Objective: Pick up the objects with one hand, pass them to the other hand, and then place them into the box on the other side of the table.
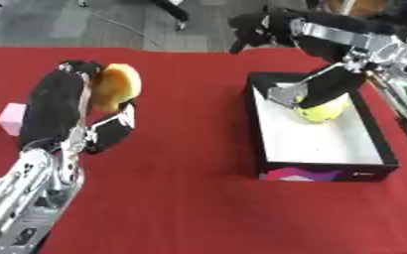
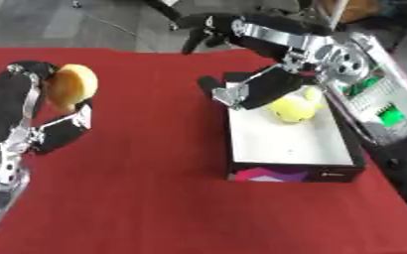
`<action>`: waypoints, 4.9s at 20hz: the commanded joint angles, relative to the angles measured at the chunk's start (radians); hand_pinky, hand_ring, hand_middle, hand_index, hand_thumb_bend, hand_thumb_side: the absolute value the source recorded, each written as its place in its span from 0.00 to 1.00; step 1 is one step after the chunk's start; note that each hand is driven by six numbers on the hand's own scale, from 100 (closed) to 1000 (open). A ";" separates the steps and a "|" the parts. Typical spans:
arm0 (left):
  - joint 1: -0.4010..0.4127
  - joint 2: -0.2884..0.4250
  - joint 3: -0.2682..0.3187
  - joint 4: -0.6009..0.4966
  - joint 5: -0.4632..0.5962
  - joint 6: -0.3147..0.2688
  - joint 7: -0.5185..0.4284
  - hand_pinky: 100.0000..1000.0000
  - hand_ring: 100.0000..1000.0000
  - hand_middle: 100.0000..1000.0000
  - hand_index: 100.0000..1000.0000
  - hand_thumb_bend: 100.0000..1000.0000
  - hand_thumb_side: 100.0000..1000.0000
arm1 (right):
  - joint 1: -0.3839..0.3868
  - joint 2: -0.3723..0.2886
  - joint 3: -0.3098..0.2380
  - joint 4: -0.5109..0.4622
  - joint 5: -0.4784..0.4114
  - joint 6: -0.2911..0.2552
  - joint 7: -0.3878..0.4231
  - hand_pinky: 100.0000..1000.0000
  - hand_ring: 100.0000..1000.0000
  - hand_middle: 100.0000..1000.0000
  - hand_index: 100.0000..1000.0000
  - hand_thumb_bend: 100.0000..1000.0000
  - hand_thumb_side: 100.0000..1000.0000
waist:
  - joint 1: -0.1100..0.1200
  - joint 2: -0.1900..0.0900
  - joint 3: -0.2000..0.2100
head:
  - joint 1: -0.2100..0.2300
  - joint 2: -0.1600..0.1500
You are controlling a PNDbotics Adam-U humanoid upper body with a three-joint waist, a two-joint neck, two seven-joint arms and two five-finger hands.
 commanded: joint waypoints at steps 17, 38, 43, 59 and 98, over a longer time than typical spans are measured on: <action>-0.015 -0.137 -0.033 0.086 -0.218 -0.102 0.140 0.56 0.45 0.42 0.61 0.00 0.03 | -0.101 0.095 0.075 0.056 0.121 0.104 0.032 0.98 1.00 0.74 1.00 0.00 0.36 | -0.010 -0.026 0.010 | -0.042 0.003; -0.023 -0.195 -0.035 0.117 -0.341 -0.110 0.230 0.53 0.42 0.39 0.58 0.00 0.00 | -0.113 0.132 0.097 0.037 0.035 0.210 0.084 1.00 1.00 0.78 1.00 0.00 0.77 | -0.017 -0.025 0.023 | -0.056 -0.008; -0.023 -0.199 -0.035 0.121 -0.353 -0.101 0.222 0.53 0.42 0.39 0.57 0.00 0.00 | -0.109 0.128 0.091 0.017 0.005 0.221 0.093 1.00 1.00 0.78 1.00 0.00 0.77 | -0.015 -0.024 0.022 | -0.055 -0.008; -0.020 -0.202 -0.054 0.087 -0.287 -0.147 0.371 0.48 0.34 0.24 0.40 0.00 0.04 | -0.109 0.136 0.099 0.037 0.175 0.125 -0.051 1.00 1.00 0.82 1.00 0.00 0.48 | -0.023 -0.020 0.030 | -0.065 -0.013; -0.014 -0.227 -0.060 0.126 -0.323 -0.136 0.443 0.45 0.32 0.21 0.41 0.00 0.00 | -0.100 0.148 0.105 0.070 0.207 0.116 -0.060 1.00 1.00 0.87 1.00 0.00 0.54 | -0.029 -0.020 0.029 | -0.075 -0.012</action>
